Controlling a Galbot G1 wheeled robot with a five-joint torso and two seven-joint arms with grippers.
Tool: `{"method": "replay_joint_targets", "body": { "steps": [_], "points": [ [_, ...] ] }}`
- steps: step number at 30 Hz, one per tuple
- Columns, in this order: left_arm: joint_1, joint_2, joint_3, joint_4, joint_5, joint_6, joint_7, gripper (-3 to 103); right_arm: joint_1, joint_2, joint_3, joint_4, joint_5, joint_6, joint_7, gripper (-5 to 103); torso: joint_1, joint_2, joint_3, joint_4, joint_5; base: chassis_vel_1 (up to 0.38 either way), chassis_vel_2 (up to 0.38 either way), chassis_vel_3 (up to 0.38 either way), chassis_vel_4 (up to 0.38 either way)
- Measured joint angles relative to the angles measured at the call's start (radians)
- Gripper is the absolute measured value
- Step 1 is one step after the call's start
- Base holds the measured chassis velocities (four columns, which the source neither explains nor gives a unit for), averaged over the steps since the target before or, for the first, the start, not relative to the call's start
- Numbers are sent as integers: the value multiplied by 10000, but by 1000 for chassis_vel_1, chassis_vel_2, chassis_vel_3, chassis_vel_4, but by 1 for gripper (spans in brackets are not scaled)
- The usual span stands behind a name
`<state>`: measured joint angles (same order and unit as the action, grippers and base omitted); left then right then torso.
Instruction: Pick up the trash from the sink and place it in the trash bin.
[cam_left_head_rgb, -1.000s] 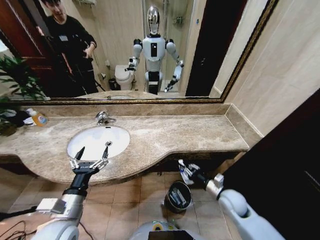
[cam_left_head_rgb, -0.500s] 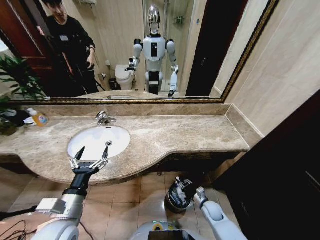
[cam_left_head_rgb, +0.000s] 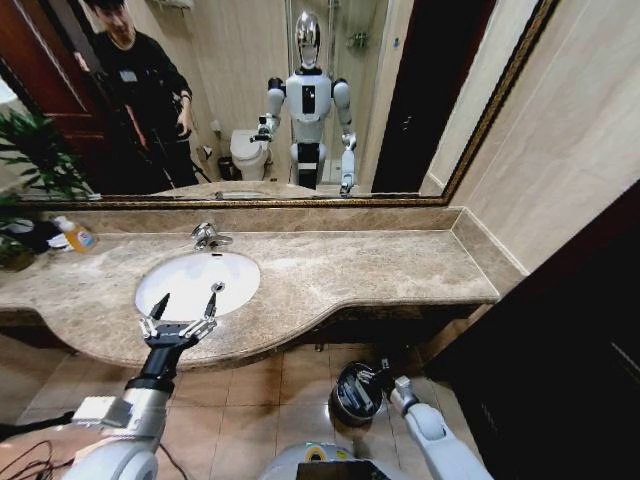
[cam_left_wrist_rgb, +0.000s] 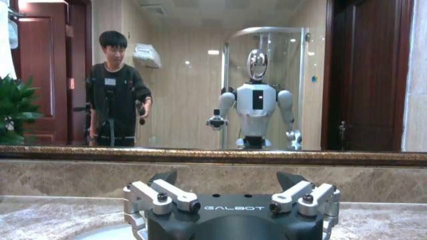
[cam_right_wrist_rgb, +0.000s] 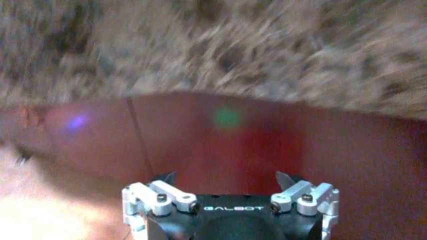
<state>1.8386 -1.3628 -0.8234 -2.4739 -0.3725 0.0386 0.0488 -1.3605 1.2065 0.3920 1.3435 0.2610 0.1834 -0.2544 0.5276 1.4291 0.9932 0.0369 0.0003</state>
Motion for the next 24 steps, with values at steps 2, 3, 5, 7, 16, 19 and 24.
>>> {"method": "replay_joint_targets", "body": {
  "steps": [2, 3, 5, 7, 16, 19, 24],
  "points": [
    [0, 0, 1, 0, 0, 0, 0, 100, -654, -225, 816, 1165, 674, 355, 294, 100, 0, 0, -1, -1, 0, 0, 0, 0, 0],
    [0, -1, 0, 0, 0, 0, 0, 100, -1108, -383, 1462, 2139, 1321, 361, 448, 100, 0, 0, -1, -1, -4, 0, 0, 0, 0],
    [-1, 0, 0, 0, 0, 0, 0, 100, -1493, -549, 2014, 3141, 1930, 176, 698, 100, -1, 0, -1, -2, -5, 0, 0, 0, 0],
    [0, 0, 0, 0, 0, 0, 0, 100, -1685, -623, 2334, 3751, 2208, 9, 882, 100, -1, 1, -1, -3, -3, 0, 0, 0, 0],
    [0, 0, 0, 0, 0, 0, 0, 100, -2370, -594, 4157, 8604, 2867, -2989, 2058, 100, -1, 1, -1, -1, -3, 0, 0, 0, 0],
    [0, 0, 0, 0, 0, 0, 0, 100, -2247, -499, 4074, 8921, 2839, -3408, 2331, 100, -1, 1, -1, 1, -2, 0, 0, 0, 0],
    [0, 0, 0, 0, 0, 0, 0, 100, -2186, -456, 3997, 8991, 2776, -3570, 2439, 100, -1, 0, -1, 0, -1, 0, 0, 0, 0]
  ]
}}
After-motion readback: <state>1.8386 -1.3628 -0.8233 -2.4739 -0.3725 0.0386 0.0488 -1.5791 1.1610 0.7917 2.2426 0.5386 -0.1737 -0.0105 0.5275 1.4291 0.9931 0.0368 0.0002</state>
